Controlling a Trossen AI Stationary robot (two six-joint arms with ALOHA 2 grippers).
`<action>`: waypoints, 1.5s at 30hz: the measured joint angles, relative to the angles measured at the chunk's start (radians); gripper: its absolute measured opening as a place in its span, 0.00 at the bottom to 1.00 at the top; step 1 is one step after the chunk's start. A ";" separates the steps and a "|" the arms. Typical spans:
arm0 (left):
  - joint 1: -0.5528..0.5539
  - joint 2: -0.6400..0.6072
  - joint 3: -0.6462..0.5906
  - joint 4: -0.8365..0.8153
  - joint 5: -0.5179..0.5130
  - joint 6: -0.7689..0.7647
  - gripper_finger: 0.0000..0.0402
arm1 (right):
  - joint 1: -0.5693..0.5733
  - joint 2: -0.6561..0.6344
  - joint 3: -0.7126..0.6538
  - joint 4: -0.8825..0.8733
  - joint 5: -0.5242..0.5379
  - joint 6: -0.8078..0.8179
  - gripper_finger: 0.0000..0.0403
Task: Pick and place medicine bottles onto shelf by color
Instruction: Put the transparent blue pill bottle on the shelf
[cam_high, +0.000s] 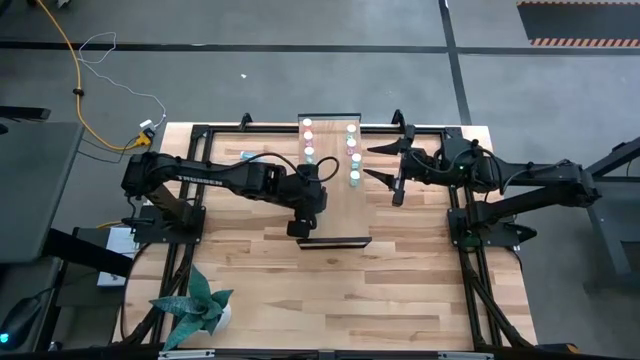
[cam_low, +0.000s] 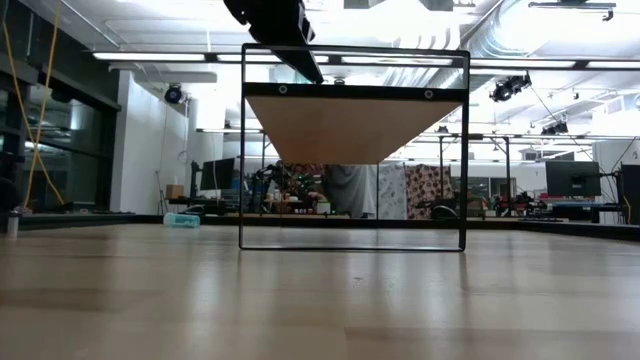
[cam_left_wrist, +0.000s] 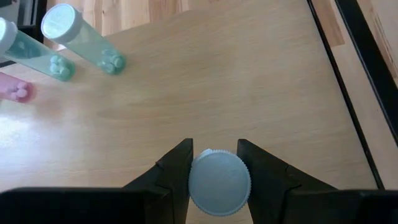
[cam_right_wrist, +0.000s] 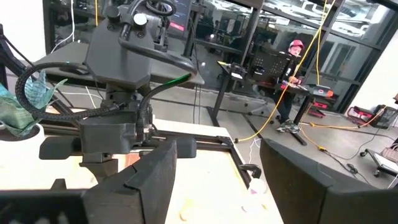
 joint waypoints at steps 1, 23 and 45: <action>0.000 0.000 0.000 0.000 0.000 0.006 0.28 | 0.000 0.000 0.000 0.000 0.000 0.000 0.55; 0.010 0.000 0.000 0.022 0.000 0.041 0.54 | 0.000 0.000 0.000 0.000 -0.001 0.000 0.55; 0.156 -0.387 0.009 -0.148 -0.229 -0.183 0.63 | 0.000 0.001 0.001 -0.032 -0.005 0.000 0.55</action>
